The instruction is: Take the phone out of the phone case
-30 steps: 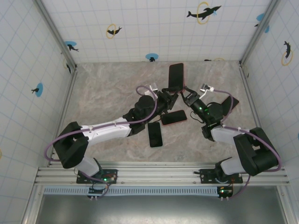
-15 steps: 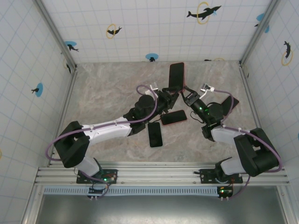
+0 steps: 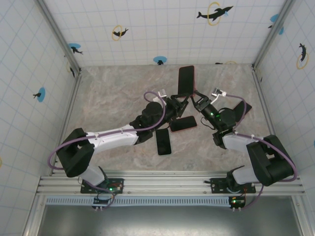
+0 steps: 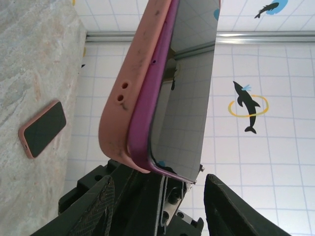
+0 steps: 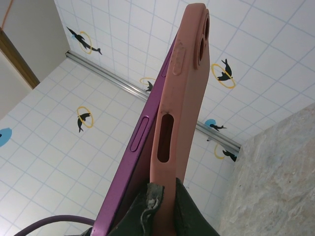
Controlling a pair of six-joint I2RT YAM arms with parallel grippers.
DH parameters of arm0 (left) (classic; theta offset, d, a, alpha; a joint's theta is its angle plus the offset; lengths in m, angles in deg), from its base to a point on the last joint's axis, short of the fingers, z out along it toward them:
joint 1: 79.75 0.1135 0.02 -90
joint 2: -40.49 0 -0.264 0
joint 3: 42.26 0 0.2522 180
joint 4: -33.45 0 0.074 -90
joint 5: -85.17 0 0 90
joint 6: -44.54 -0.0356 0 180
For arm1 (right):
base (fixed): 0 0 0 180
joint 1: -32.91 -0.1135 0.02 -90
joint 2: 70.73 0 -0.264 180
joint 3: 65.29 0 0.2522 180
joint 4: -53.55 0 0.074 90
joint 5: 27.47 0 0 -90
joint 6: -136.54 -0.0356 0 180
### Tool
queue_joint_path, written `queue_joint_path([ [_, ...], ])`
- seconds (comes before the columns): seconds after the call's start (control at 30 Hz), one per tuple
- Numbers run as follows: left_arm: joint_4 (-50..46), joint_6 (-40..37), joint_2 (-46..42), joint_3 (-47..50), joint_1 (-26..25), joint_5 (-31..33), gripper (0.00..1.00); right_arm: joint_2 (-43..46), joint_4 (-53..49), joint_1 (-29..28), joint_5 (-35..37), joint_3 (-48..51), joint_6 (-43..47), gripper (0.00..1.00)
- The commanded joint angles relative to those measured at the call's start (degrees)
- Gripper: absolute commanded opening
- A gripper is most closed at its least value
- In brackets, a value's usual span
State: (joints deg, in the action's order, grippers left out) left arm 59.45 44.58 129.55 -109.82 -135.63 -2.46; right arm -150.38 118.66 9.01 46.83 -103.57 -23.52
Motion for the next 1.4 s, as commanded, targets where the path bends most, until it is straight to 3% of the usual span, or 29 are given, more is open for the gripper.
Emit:
queue_joint_path([
  [0.0, 1.0, -0.2, -1.3, -1.2, -0.3, 0.1, 0.49, 0.5, 7.0, 0.1, 0.4, -0.1, 0.2, 0.00],
  [0.27, 1.7, 0.0, -1.4, -1.7, -0.3, 0.5, 0.43, 0.6, 6.8, 0.1, -0.4, 0.0, 0.4, 0.00],
  [1.1, 6.1, 1.4, -0.8, -2.6, 0.3, 0.7, 0.38, 0.8, 6.6, -0.3, -1.8, 0.2, 1.7, 0.00],
  [1.37, 2.4, 1.7, -2.3, -0.5, 0.0, -2.7, 0.38, -0.1, 7.4, 1.1, -0.8, 0.1, 1.2, 0.00],
])
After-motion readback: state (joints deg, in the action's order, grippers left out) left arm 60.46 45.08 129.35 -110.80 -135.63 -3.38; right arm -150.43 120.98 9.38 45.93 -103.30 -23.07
